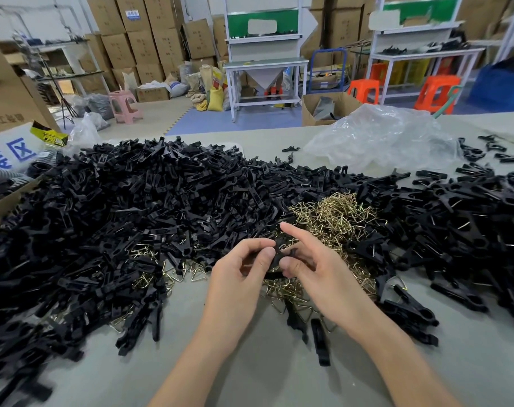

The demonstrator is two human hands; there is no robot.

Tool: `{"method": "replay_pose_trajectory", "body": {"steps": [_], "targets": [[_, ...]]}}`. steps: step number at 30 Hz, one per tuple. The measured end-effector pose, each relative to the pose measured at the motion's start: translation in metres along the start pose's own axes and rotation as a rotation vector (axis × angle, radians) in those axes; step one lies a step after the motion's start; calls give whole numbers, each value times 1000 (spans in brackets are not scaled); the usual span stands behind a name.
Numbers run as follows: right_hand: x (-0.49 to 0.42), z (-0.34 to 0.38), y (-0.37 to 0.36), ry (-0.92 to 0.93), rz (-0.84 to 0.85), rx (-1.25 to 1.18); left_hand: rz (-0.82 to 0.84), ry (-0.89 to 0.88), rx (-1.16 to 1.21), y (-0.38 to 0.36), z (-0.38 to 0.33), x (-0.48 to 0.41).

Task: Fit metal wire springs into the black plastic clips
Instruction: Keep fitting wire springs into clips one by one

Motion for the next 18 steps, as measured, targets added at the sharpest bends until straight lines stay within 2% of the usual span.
{"method": "replay_pose_trajectory", "body": {"steps": [13, 18], "targets": [[0, -3, -1, -11, 15, 80, 27, -1, 25, -2, -1, 1], [1, -2, 4, -32, -45, 79, 24, -34, -32, -1, -2, 0]]}}
Point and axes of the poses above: each hand's wrist, its own x-axis away from the middle knuckle, its own y-axis out of the back of the hand, z = x × y, the point moved 5 cm from there along -x, towards the middle knuckle, and after that the axes turned 4 degrees about -y, right-handed, at the moved point
